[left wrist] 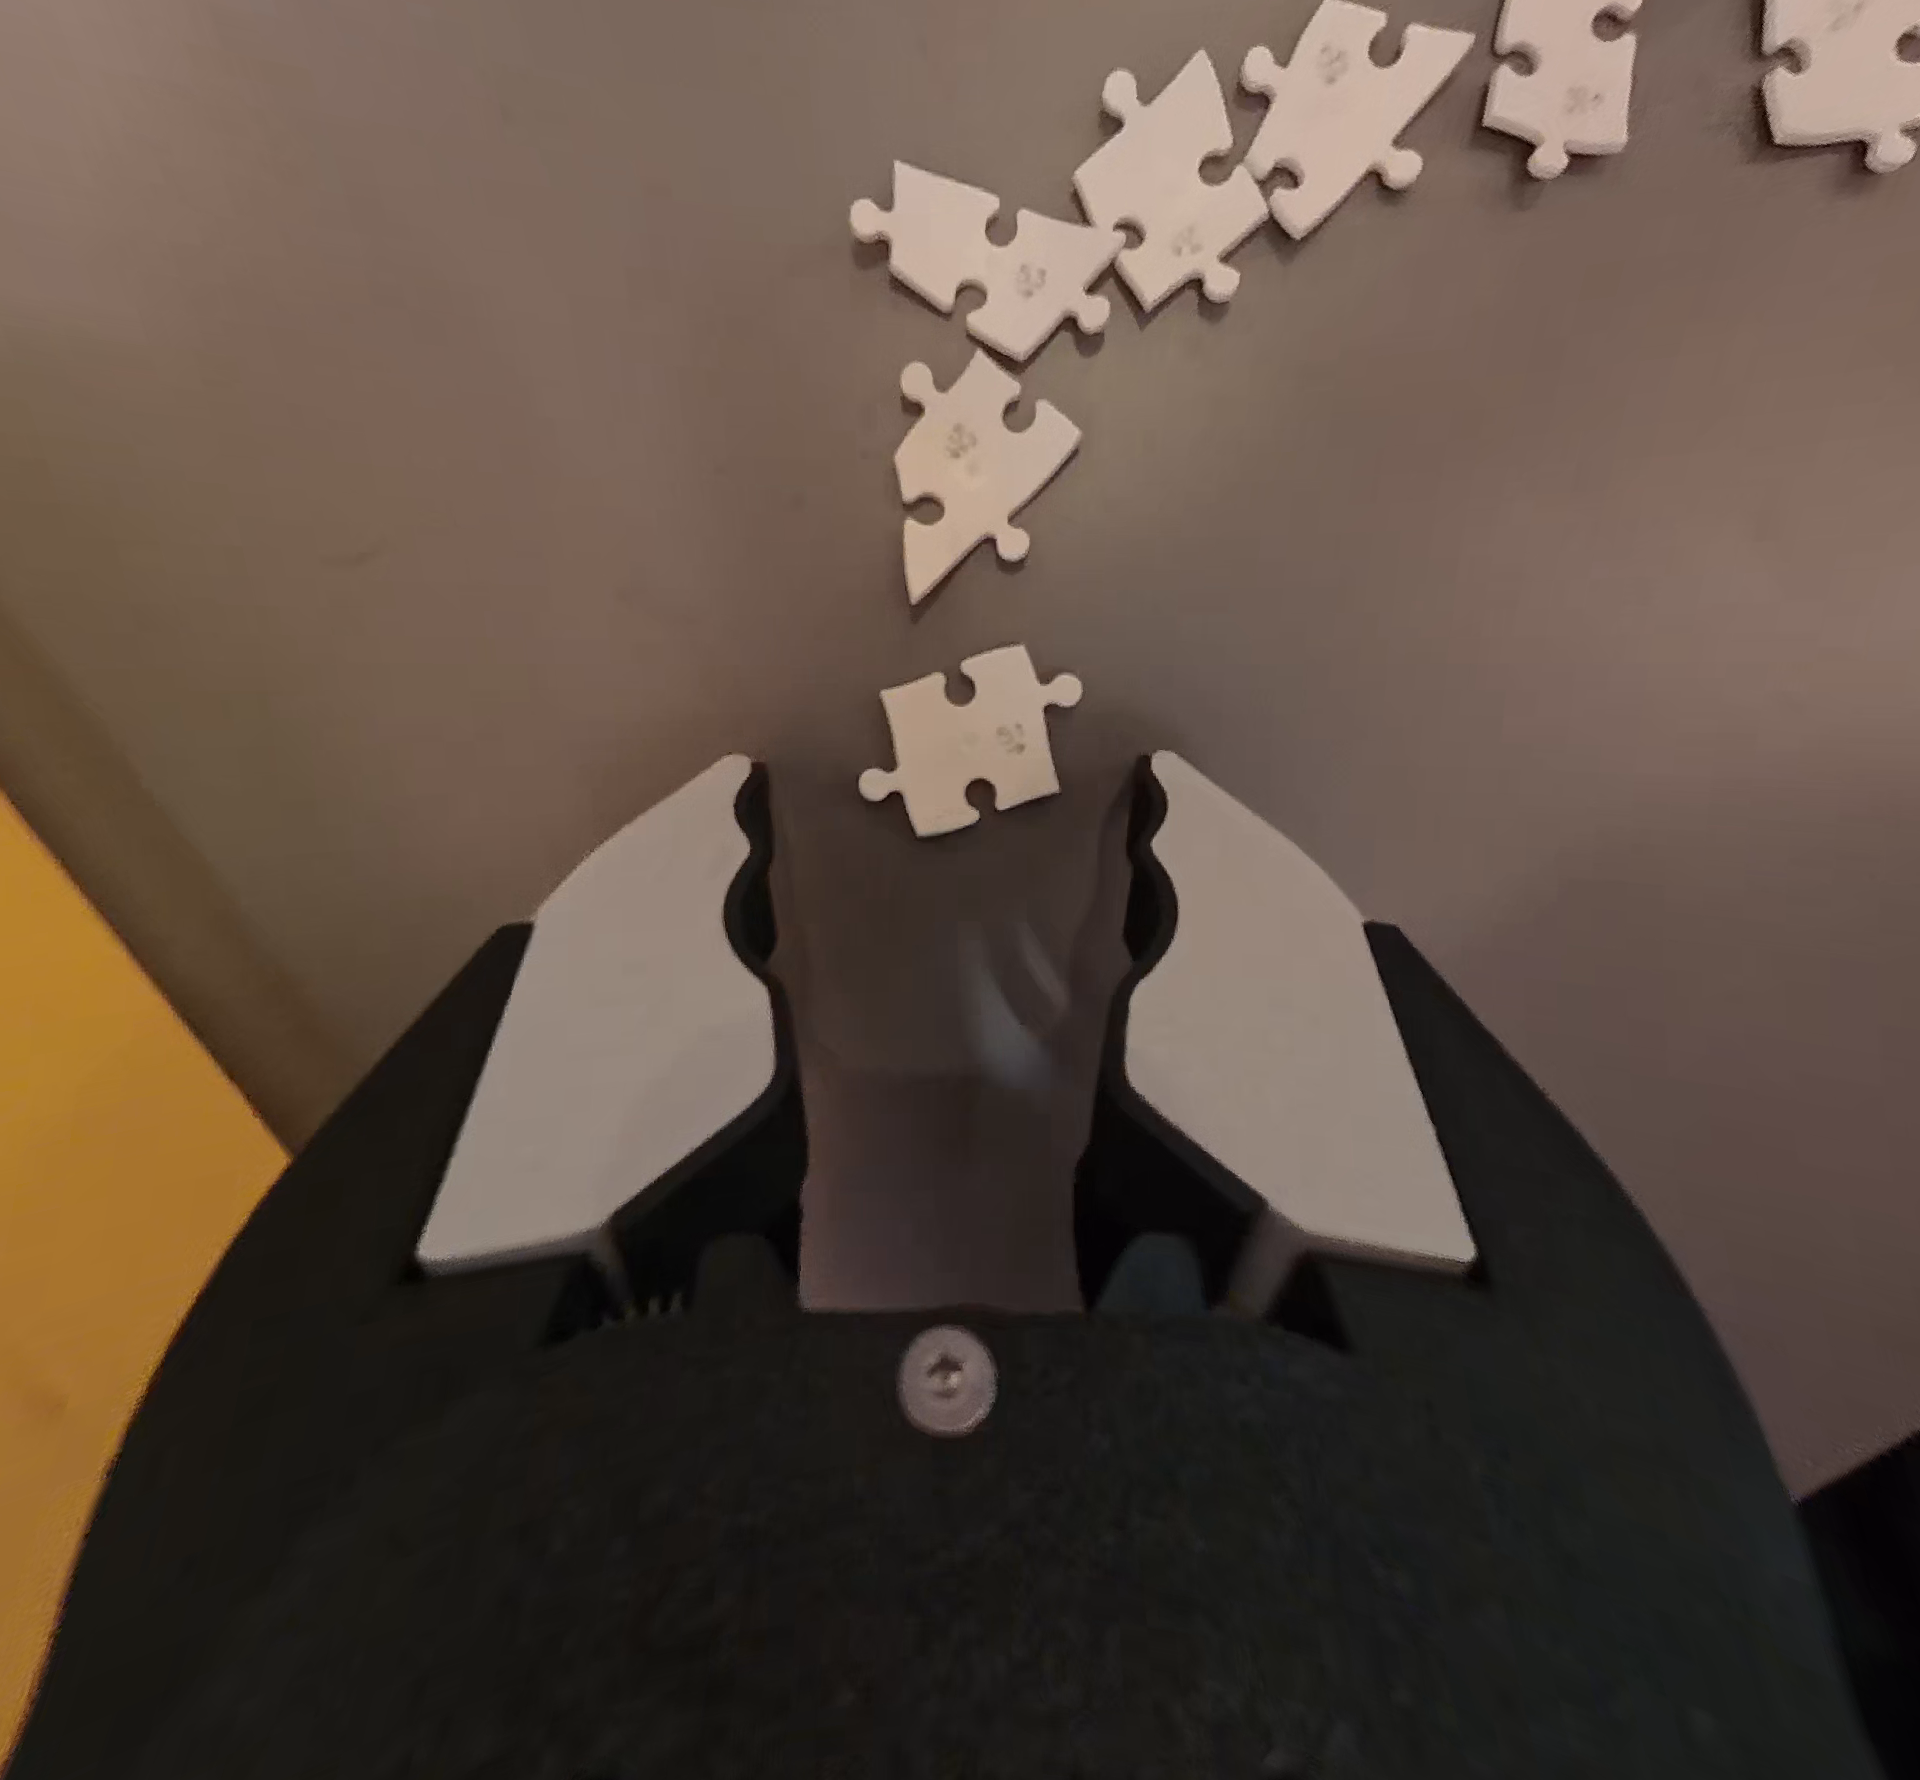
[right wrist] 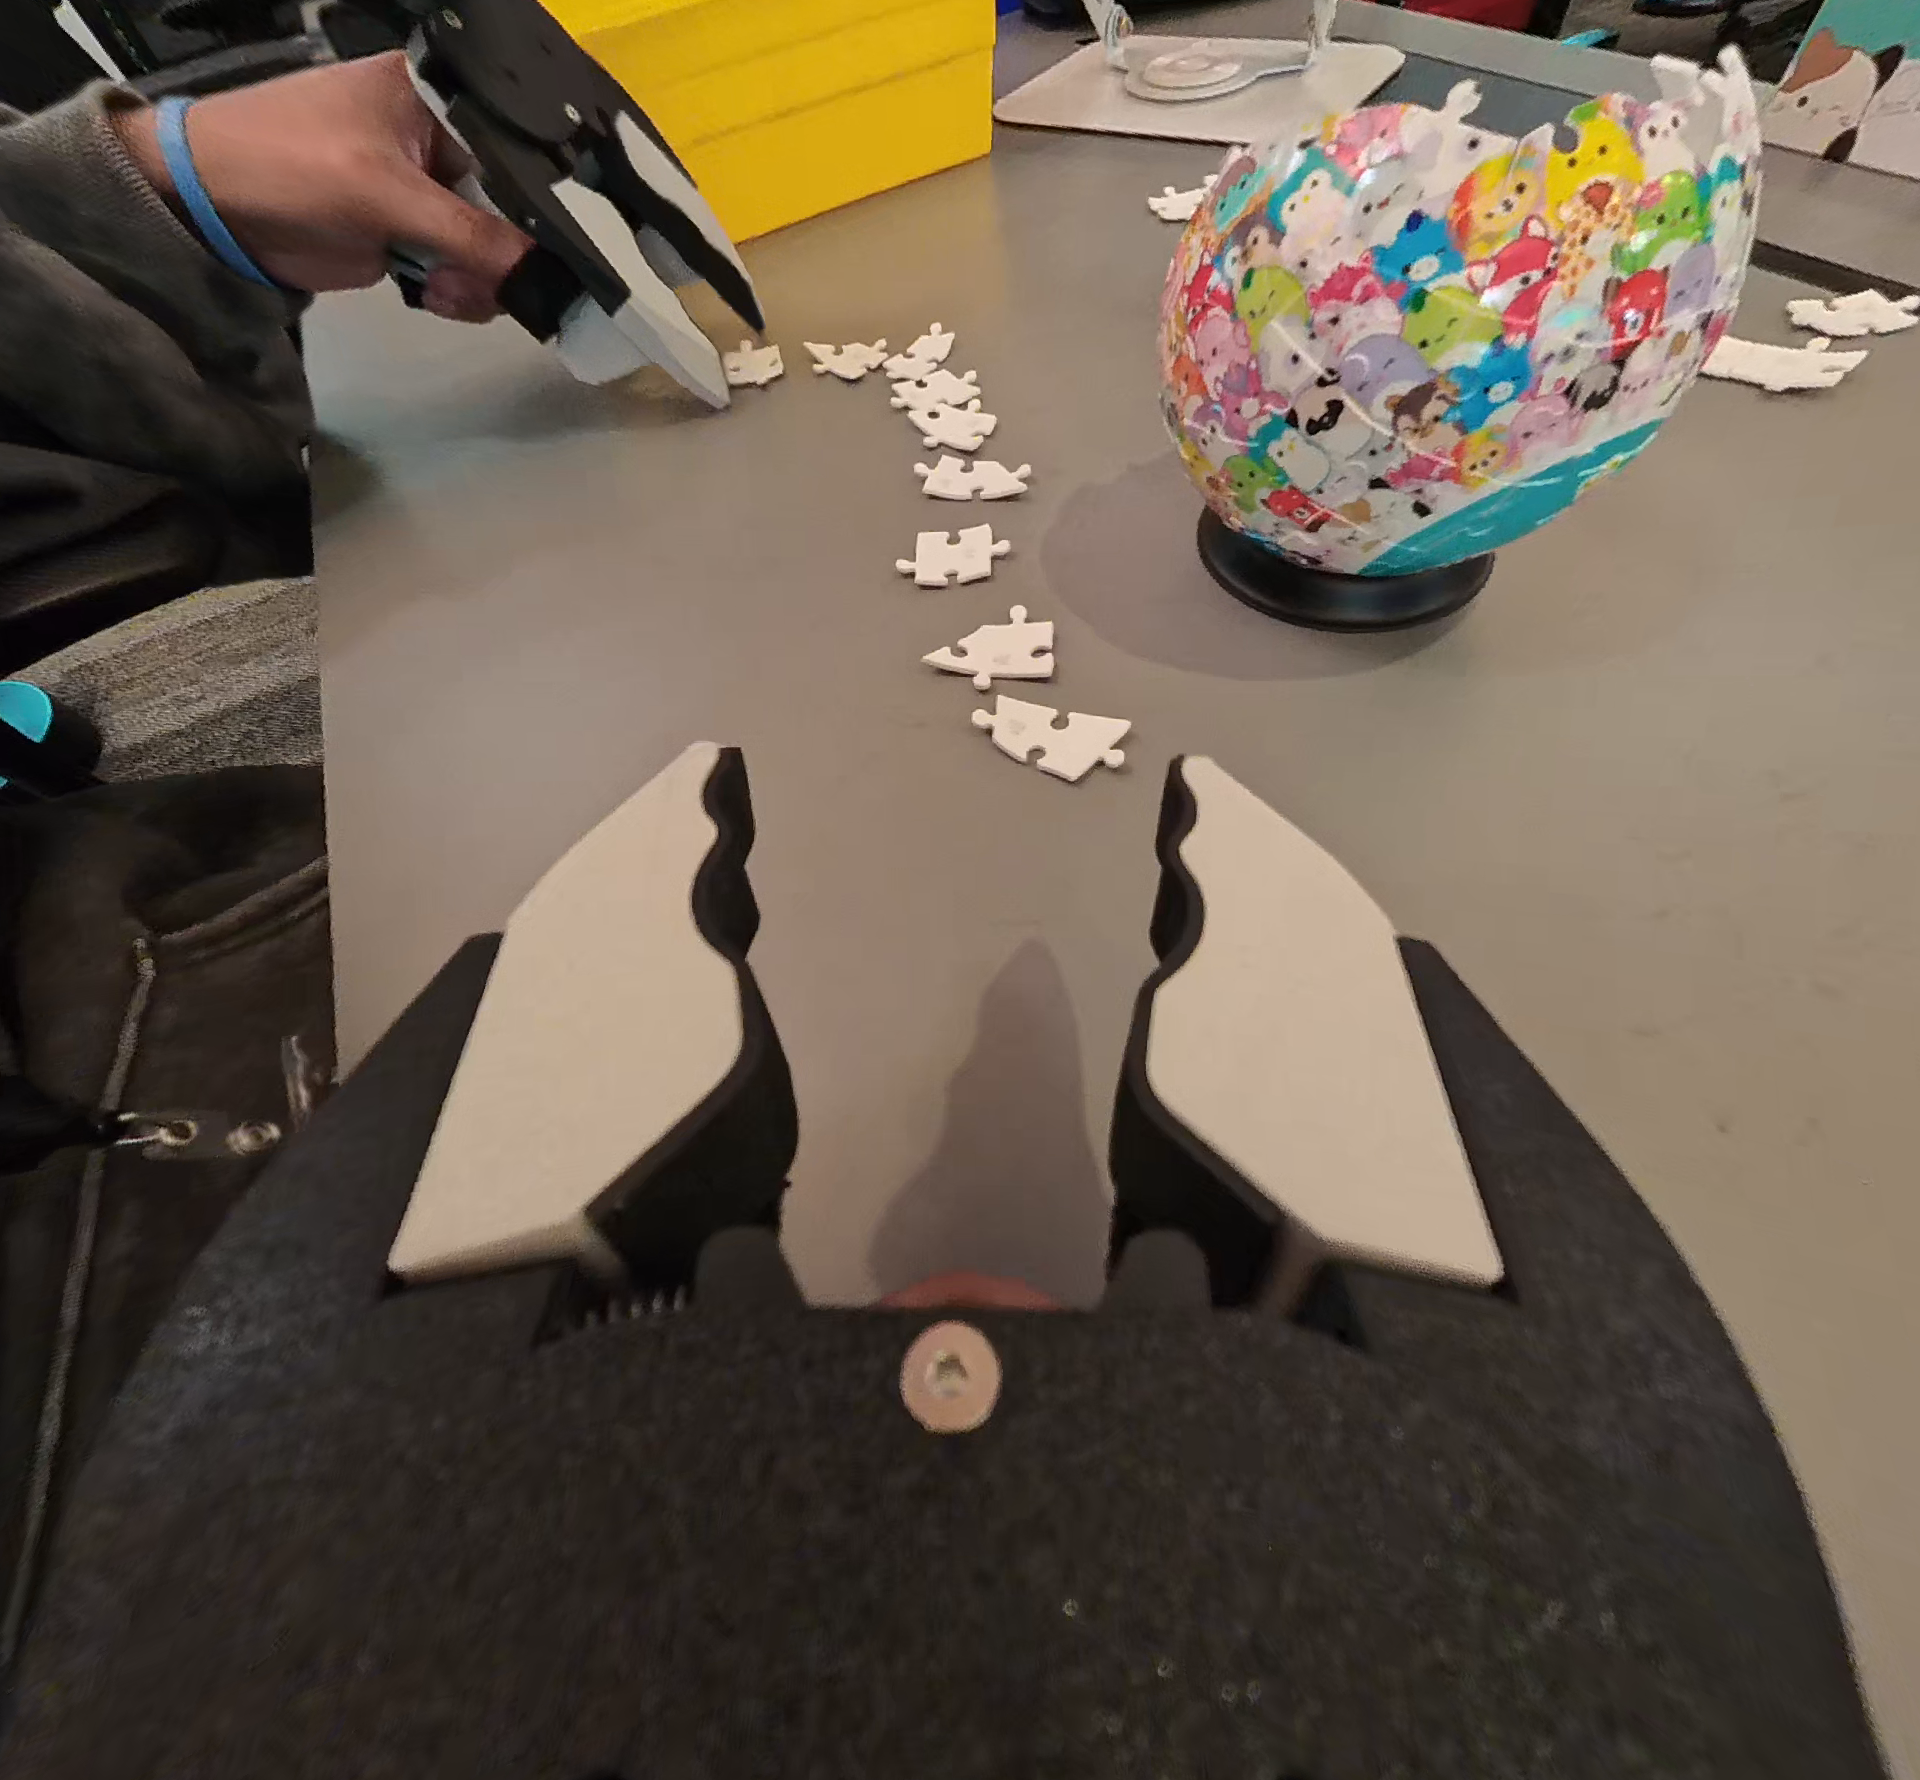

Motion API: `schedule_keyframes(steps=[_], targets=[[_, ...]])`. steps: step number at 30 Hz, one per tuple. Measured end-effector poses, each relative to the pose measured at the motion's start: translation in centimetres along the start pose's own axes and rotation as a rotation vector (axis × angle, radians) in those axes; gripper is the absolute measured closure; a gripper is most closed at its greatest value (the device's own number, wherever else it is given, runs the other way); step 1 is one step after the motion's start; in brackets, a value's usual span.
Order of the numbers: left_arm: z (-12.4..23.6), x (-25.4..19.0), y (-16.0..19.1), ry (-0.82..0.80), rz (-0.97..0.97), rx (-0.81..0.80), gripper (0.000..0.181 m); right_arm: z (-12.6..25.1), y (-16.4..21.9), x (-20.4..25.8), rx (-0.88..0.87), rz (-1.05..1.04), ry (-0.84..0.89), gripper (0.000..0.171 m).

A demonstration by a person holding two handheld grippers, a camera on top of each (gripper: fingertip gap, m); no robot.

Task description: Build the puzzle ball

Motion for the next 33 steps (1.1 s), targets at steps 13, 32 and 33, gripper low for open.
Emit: schedule_keyframes(steps=[13,32,33], targets=[[1.6,-2.5,-1.2,-0.005,-0.019,-0.14,0.154,-1.3,0.1,0.6,0.017,0.013,-0.037,0.1],[13.2,-16.0,-10.0,-0.011,0.088,-0.787,0.154,-5.9,-7.2,3.2,-0.221,-0.29,-0.523,0.133],[13.1,-16.2,-9.9,-0.013,0.077,-0.784,0.154,-5.9,-7.4,3.3,-0.25,-0.314,-0.546,0.135]])
Point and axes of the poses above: each gripper's, where its closed fingertips meet, z back along the fingers, y out of its underside, x = y × z across the jaws, the point moved 4 cm from there along z, back along the fingers, and after that the axes turned 15 degrees about -y, right-handed, at the moved point
